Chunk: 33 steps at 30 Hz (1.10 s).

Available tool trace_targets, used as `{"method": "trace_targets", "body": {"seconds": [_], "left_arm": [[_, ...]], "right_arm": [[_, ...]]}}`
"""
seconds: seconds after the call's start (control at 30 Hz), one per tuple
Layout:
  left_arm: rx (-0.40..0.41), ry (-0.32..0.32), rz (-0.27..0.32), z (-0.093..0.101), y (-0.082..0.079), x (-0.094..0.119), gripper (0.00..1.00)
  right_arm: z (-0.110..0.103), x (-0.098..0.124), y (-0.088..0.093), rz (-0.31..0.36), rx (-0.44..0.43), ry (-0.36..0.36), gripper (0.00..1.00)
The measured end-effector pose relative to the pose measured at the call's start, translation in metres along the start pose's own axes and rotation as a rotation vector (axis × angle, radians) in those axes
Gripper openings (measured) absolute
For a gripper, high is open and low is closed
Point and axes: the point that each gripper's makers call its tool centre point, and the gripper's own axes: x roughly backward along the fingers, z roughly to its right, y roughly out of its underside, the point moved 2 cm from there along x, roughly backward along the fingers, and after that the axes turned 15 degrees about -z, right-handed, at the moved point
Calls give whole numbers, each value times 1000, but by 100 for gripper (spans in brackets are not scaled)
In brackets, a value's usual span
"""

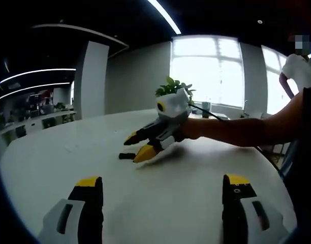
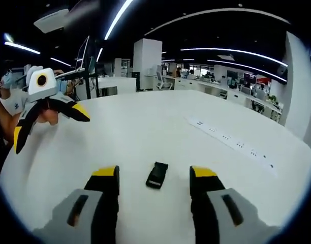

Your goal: Snap the two parts of the plastic buckle together until the buckle closes and remains connected.

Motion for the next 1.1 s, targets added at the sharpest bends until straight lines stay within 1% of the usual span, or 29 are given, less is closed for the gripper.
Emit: {"method": "trace_targets", "body": {"seconds": [0.07, 0.17, 0.3, 0.4, 0.63, 0.87, 0.93, 1.1], "left_arm": [[0, 0, 0, 0, 0, 0, 99], [1, 1, 0, 1, 0, 0, 99], [2, -2, 3, -1, 0, -1, 99], [3, -1, 0, 0, 0, -2, 99], [1, -2, 2, 0, 0, -2, 99], [-1, -11, 13, -2, -1, -1, 99], [3, -14, 13, -3, -1, -1, 99], [8, -26, 25, -4, -3, 1, 99]], "right_arm": [[0, 0, -3, 14, -4, -2, 78], [1, -2, -3, 12, -6, 0, 86], [2, -2, -3, 17, -12, 1, 93], [2, 0, -4, 24, -12, 15, 100], [6, 8, -3, 26, -20, 43, 100], [8, 18, -5, 44, -31, 66, 100], [9, 19, -4, 38, -39, 76, 100], [5, 27, -1, 46, -46, 101, 100]]}}
